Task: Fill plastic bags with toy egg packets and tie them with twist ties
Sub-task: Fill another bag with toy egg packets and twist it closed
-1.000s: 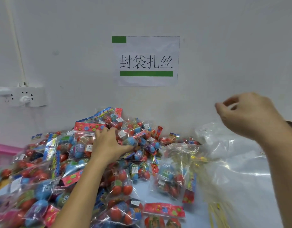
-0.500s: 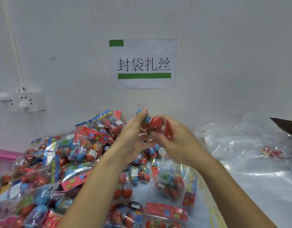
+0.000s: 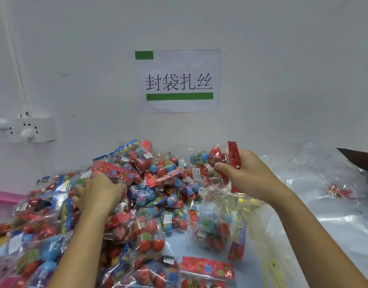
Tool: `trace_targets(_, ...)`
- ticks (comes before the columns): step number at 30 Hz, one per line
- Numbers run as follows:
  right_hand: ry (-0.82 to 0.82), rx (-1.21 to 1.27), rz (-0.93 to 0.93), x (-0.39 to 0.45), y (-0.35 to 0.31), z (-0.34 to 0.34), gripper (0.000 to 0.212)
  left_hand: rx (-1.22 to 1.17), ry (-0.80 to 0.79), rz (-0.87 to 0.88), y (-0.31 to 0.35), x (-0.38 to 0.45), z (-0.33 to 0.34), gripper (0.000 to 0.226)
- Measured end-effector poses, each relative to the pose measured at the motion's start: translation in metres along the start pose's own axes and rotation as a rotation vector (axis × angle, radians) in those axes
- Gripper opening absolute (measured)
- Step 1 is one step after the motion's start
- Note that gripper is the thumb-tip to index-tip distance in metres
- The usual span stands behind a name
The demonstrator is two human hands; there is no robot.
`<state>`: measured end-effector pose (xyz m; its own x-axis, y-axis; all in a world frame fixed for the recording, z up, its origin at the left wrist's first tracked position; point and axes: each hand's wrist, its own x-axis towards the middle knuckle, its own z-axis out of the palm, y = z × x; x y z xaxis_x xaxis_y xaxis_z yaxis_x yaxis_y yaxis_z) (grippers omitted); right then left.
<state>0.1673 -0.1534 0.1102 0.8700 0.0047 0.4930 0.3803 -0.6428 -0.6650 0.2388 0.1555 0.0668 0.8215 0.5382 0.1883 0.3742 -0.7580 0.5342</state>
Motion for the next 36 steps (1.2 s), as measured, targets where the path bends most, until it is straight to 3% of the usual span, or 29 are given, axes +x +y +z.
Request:
trace_targets(10, 0.006, -0.07, 0.081, 0.004, 0.01, 0.001, 0.031, -0.062, 0.105, 0.117, -0.001, 0.0, 0.001, 0.027)
trace_targets(14, 0.01, -0.072, 0.085, 0.004, 0.012, 0.001, 0.015, -0.212, 0.16, 0.25, 0.004, -0.004, -0.006, 0.047)
trace_targets(16, 0.031, -0.055, 0.096, 0.004, 0.013, 0.001, 0.017, -0.3, 0.185, 0.32, 0.009, -0.011, -0.013, 0.047)
trace_targets(18, 0.06, -0.048, 0.114, 0.004, 0.014, -0.001, 0.019, -0.529, 0.091, 0.382, 0.019, -0.02, -0.022, 0.043)
trace_targets(21, 0.084, 0.021, 0.143, 0.004, 0.018, -0.002, 0.01, -0.937, -0.241, 0.408, 0.036, -0.033, -0.03, 0.048)
trace_targets(25, 0.088, 0.107, 0.157, 0.004, 0.02, -0.006, 0.013, -1.069, -0.456, 0.54, 0.053, -0.051, -0.033, 0.046)
trace_targets(28, 0.119, 0.165, 0.163, 0.003, 0.02, -0.011, 0.016, -1.073, -0.509, 0.602, 0.061, -0.059, -0.031, 0.05)
trace_targets(31, 0.115, 0.236, 0.144, 0.002, 0.021, -0.014, 0.006, -1.104, -0.521, 0.625, 0.068, -0.066, -0.027, 0.046)
trace_targets(36, -0.006, 0.365, 0.11, -0.002, 0.012, -0.015, 0.011, -1.108, -0.525, 0.679, 0.077, -0.08, -0.022, 0.046)
